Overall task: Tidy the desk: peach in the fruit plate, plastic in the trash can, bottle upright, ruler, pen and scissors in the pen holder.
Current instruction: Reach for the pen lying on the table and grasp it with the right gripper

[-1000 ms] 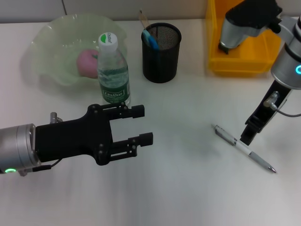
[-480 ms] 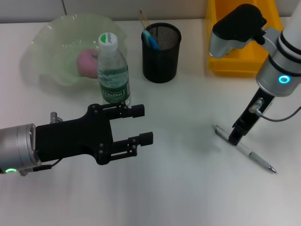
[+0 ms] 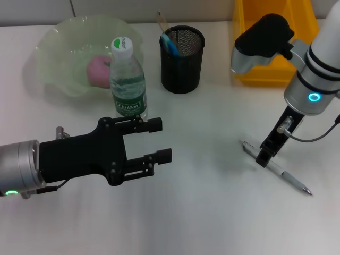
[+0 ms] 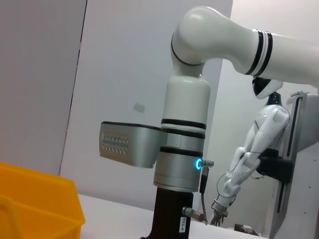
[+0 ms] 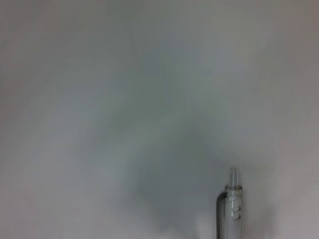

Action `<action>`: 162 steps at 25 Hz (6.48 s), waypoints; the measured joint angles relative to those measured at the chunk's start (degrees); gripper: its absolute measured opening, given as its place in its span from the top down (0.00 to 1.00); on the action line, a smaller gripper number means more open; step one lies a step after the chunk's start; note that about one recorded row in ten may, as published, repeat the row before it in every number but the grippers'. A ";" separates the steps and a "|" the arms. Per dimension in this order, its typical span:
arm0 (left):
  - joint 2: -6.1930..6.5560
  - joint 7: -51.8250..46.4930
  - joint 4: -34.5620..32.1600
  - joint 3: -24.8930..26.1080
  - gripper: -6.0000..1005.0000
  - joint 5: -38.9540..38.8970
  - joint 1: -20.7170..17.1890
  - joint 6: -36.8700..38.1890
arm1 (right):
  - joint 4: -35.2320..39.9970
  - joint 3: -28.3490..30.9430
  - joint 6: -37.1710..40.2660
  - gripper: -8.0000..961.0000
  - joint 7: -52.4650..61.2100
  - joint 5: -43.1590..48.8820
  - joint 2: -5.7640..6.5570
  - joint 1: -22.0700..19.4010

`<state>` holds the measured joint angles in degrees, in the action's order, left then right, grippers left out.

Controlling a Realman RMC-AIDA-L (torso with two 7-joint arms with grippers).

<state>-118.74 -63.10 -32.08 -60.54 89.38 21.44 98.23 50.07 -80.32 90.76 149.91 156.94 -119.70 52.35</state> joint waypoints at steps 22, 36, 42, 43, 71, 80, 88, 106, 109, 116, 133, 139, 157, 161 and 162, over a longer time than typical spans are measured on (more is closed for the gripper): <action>0.00 0.04 0.00 0.01 0.37 0.00 -0.20 0.30 | -0.30 -3.14 -1.36 0.53 1.52 -0.67 -0.10 0.08; 0.00 0.68 -0.01 0.08 0.37 0.00 -0.26 0.30 | -0.26 -3.71 -1.48 0.59 2.06 -0.73 -0.10 0.21; 0.00 0.71 0.00 0.03 0.37 0.00 -0.18 0.25 | -0.37 -3.71 -1.49 0.60 1.89 -1.23 -0.10 0.36; 0.00 0.71 0.00 0.03 0.37 0.00 -0.18 0.25 | -0.37 -3.71 -1.49 0.60 1.89 -1.23 -0.10 0.36; 0.00 0.70 0.09 0.08 0.37 -0.10 0.22 -0.12 | -0.95 -6.70 -2.94 0.65 2.25 -2.11 -0.10 0.47; 0.00 0.74 0.08 0.08 0.37 -0.13 0.28 -0.16 | -0.95 -6.69 -3.08 0.68 2.26 -2.08 -0.09 0.47; 0.00 1.29 0.08 0.08 0.37 -0.23 0.25 -0.14 | -1.09 -6.69 -3.60 0.68 2.26 -2.07 -0.09 0.47; 0.00 1.32 0.08 0.08 0.37 -0.83 0.25 -0.14 | -1.11 -9.54 -3.95 0.68 2.50 -3.31 -0.17 0.47; 0.00 1.36 0.08 0.07 0.37 -0.83 0.18 -0.14 | -1.11 -9.65 -3.95 0.68 2.57 -3.58 -0.18 0.50; 0.00 1.40 0.08 0.07 0.37 -0.83 0.09 -0.15 | -1.11 -9.68 -3.95 0.75 2.58 -3.63 -0.18 0.54; 0.00 1.41 0.08 0.08 0.37 -0.88 0.00 0.12 | -1.08 -9.68 -3.95 0.83 2.52 -3.70 -0.18 0.35; 0.00 1.40 0.08 0.08 0.37 -0.89 -0.05 0.13 | 0.82 -9.57 -4.08 0.83 2.46 -3.71 -0.18 -0.75; 0.04 1.40 0.08 0.17 0.37 -1.59 -0.20 0.39 | 16.79 -7.39 -0.56 0.85 2.51 -4.97 0.26 -9.88; 0.02 1.41 0.08 0.17 0.37 -1.59 -0.31 0.39 | 16.59 -7.46 -0.01 0.78 2.59 -4.98 0.25 -8.99; 0.01 1.43 0.08 0.17 0.37 -1.59 -0.37 0.40 | 15.99 -7.62 0.01 0.76 2.58 -4.99 0.25 -8.59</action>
<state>-118.73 -61.67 -31.99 -60.37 87.79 21.07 98.62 66.06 -87.94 90.78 152.49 151.95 -119.44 43.76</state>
